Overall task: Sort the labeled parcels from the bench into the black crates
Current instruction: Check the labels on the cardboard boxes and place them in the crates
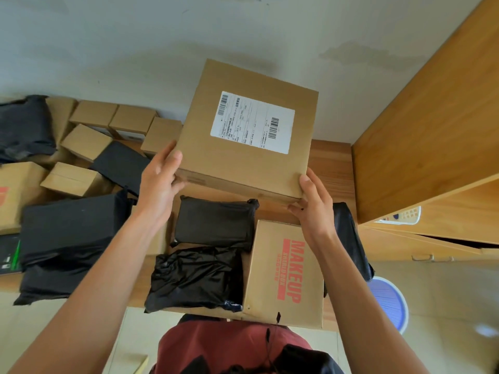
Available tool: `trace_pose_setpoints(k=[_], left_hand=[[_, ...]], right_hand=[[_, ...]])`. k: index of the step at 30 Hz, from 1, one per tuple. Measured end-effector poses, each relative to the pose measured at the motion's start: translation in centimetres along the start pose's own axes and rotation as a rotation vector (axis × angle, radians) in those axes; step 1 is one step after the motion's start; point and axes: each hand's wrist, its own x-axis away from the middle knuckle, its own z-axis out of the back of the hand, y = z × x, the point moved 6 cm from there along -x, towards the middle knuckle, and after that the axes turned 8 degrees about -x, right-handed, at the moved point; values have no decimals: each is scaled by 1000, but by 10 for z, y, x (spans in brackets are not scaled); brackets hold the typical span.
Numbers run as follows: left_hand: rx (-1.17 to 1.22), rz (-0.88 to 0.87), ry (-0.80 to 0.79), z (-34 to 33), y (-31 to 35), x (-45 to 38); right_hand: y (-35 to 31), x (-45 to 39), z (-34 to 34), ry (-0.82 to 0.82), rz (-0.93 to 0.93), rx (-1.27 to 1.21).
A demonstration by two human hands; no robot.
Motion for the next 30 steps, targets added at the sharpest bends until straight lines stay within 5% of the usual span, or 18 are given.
trace_pose_setpoints(k=[5,13,19,25,30], left_hand=[[-13,-7,117,-14,-3,17],[12,-3,-31,-81,-20,36],[73,-58,109,-66,-21,36],[83,-55,147,-52,-21,36],[108,-29,109,-44,-18,34]], right_hand=[[9,10,-18,58,-15,-131],[19,34,-58,4,74,-133],[27,46,-79,-125,184,-33],[31,48,-82,-177,63,-8],[-9,31,-58,-26,105,-45]])
